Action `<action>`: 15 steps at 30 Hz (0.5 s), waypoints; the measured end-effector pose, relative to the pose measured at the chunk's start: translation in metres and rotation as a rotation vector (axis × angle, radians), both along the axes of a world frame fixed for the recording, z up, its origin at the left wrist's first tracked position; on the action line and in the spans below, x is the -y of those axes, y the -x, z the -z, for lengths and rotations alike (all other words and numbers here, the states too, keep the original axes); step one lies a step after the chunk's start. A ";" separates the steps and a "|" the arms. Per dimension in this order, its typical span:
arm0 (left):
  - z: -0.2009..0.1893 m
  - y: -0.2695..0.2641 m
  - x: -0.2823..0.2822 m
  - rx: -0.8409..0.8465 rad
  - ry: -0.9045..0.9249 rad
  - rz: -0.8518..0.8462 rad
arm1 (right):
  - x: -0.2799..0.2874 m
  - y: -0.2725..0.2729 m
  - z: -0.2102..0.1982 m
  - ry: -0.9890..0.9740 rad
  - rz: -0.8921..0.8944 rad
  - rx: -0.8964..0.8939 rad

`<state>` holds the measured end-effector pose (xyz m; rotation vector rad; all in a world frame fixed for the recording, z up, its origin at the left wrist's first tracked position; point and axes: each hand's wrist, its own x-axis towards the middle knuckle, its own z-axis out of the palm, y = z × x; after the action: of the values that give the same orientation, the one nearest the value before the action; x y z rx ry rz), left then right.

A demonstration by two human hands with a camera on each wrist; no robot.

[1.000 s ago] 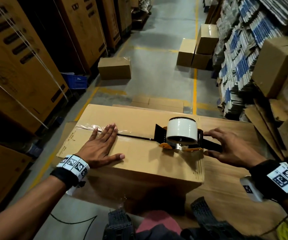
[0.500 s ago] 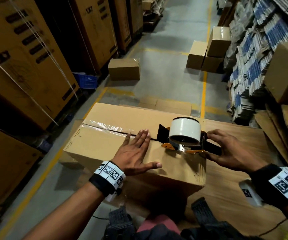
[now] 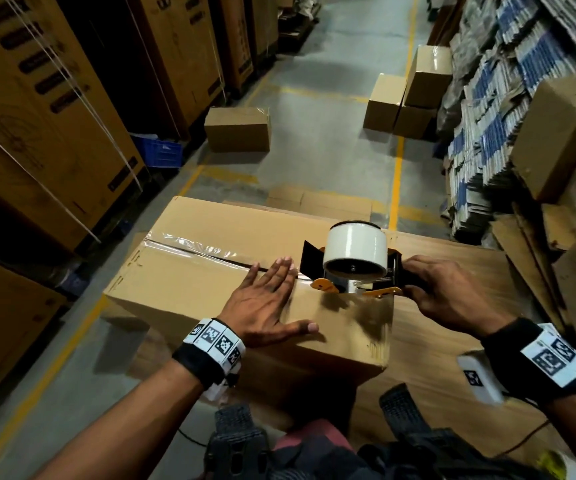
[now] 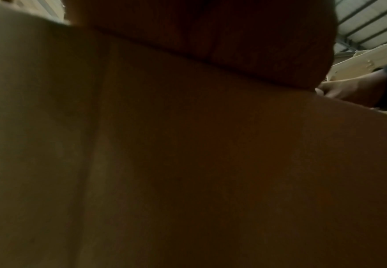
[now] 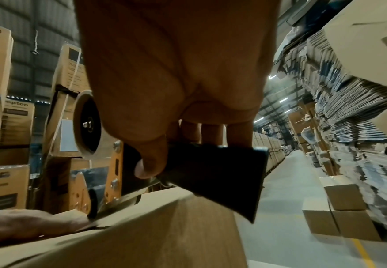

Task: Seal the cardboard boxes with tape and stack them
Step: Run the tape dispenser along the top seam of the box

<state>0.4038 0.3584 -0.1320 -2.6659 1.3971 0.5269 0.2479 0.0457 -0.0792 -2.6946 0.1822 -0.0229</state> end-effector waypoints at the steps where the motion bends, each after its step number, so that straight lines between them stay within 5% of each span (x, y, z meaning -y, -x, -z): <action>1: 0.001 0.000 0.000 0.001 -0.002 -0.007 | 0.006 0.005 -0.003 -0.003 0.017 -0.003; 7: 0.001 0.000 -0.001 0.019 -0.010 -0.002 | 0.053 0.062 -0.021 -0.060 0.171 -0.072; 15: 0.003 -0.002 -0.004 0.026 -0.017 0.013 | 0.038 0.078 -0.013 -0.178 0.276 -0.068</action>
<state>0.4056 0.3620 -0.1347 -2.6394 1.3955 0.4985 0.1701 0.0072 -0.0662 -2.4754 0.5495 0.0012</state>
